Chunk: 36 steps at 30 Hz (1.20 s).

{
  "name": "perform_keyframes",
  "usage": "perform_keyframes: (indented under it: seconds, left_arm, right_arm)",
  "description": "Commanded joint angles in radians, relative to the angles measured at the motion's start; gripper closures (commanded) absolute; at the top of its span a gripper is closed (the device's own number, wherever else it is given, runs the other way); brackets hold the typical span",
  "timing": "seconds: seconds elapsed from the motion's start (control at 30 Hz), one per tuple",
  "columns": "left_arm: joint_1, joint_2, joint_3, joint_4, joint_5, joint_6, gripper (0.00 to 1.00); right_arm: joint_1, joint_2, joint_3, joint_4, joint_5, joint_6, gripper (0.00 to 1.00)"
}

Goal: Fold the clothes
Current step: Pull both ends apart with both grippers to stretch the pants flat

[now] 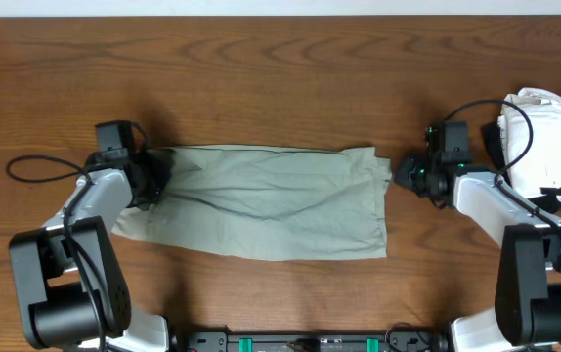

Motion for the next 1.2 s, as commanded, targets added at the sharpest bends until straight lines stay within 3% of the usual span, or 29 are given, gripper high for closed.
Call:
perform_keyframes:
  seconds: [0.0, 0.07, 0.13, 0.17, 0.23, 0.27, 0.33, 0.4, 0.47, 0.7, 0.93, 1.17]
  left_arm:
    - [0.016, 0.031, 0.014, -0.013, 0.015, 0.050, 0.61]
    - [0.015, 0.026, 0.032, -0.034, 0.040, 0.069, 0.53]
    - [0.015, 0.011, 0.055, -0.072, 0.046, 0.074, 0.41]
    - [0.015, 0.000, 0.066, -0.092, 0.045, 0.087, 0.38]
    - [0.015, -0.033, 0.092, -0.135, 0.045, 0.129, 0.31]
    - [0.015, -0.051, 0.101, -0.159, 0.045, 0.144, 0.25]
    - [0.015, -0.100, 0.114, -0.214, 0.045, 0.179, 0.16]
    - [0.015, -0.146, 0.113, -0.262, 0.045, 0.185, 0.01]
    - [0.015, -0.177, 0.113, -0.310, 0.049, 0.185, 0.02]
    - [0.014, -0.192, 0.109, -0.449, 0.056, 0.198, 0.02]
    - [0.014, -0.192, 0.107, -0.462, 0.055, 0.218, 0.02]
    - [0.013, -0.192, 0.106, -0.468, 0.055, 0.218, 0.02]
  right_arm:
    - [-0.008, 0.003, 0.106, -0.061, -0.024, -0.052, 0.96]
    - [-0.007, -0.005, 0.174, -0.144, -0.062, -0.079, 0.94]
    - [-0.007, -0.017, 0.232, -0.227, -0.080, -0.091, 0.83]
    - [-0.007, -0.027, 0.262, -0.280, -0.091, -0.093, 0.76]
    - [-0.007, -0.047, 0.298, -0.363, -0.109, -0.095, 0.45]
    - [-0.007, -0.055, 0.303, -0.391, -0.119, -0.097, 0.35]
    - [-0.007, -0.065, 0.301, -0.438, -0.153, -0.129, 0.18]
    - [-0.007, -0.063, 0.295, -0.496, -0.174, -0.162, 0.07]
    - [-0.006, -0.060, 0.272, -0.527, -0.189, -0.208, 0.01]
    - [-0.007, -0.058, 0.111, -0.453, -0.232, -0.238, 0.01]
    - [-0.006, -0.058, -0.043, -0.267, -0.385, -0.232, 0.01]
    - [-0.004, -0.058, -0.136, -0.159, -0.403, -0.204, 0.01]
